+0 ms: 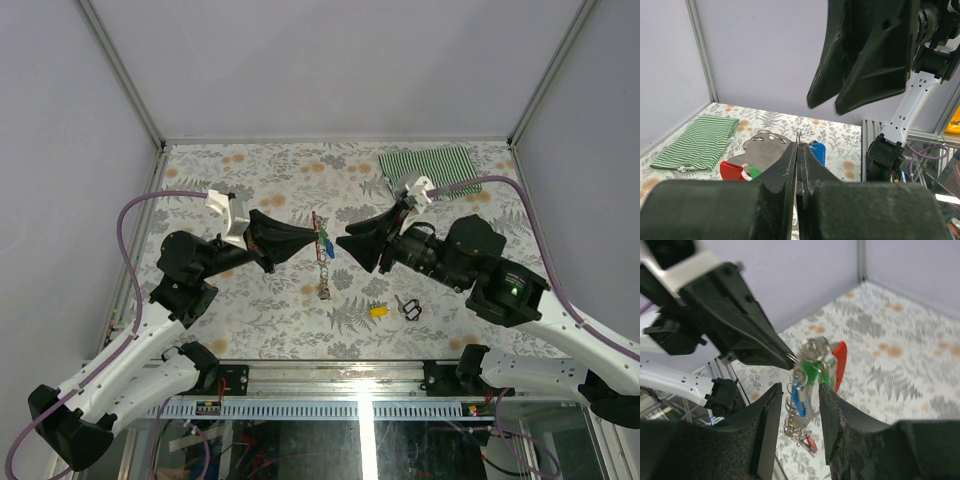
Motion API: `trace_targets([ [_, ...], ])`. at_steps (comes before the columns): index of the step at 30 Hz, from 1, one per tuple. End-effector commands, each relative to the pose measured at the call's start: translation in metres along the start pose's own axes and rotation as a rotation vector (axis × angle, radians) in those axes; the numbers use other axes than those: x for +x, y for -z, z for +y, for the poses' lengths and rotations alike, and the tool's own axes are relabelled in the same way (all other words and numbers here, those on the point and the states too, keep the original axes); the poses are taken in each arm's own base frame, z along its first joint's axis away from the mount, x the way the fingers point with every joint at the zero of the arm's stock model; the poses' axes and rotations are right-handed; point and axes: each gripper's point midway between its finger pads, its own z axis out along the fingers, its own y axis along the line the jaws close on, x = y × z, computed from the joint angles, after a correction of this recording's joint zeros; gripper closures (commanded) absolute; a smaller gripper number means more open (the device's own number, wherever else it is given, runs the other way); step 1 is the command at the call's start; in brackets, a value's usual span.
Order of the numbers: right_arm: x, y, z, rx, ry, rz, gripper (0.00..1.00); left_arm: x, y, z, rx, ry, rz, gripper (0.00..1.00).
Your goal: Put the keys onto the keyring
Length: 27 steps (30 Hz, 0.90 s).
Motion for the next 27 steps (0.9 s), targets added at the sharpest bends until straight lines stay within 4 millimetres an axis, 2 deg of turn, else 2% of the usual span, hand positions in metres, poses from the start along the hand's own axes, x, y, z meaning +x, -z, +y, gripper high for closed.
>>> trace_targets([
  [1,-0.045,0.016,0.042,-0.252,0.294,-0.186,0.58,-0.046,-0.001,-0.020,0.065,-0.068,-0.105,1.00],
  [6,-0.040,0.020,0.061,-0.391,0.440,-0.224,0.57,-0.058,0.003,-0.037,0.137,-0.064,-0.136,1.00],
  [11,-0.035,0.023,0.076,-0.496,0.520,-0.245,0.57,-0.061,0.006,-0.054,0.228,-0.064,-0.140,1.00],
  [18,-0.032,0.026,0.083,-0.546,0.538,-0.241,0.58,-0.064,0.008,-0.070,0.327,-0.066,-0.126,1.00],
  [27,-0.029,0.023,0.086,-0.565,0.510,-0.211,0.59,-0.067,0.008,-0.074,0.349,-0.072,-0.122,1.00],
])
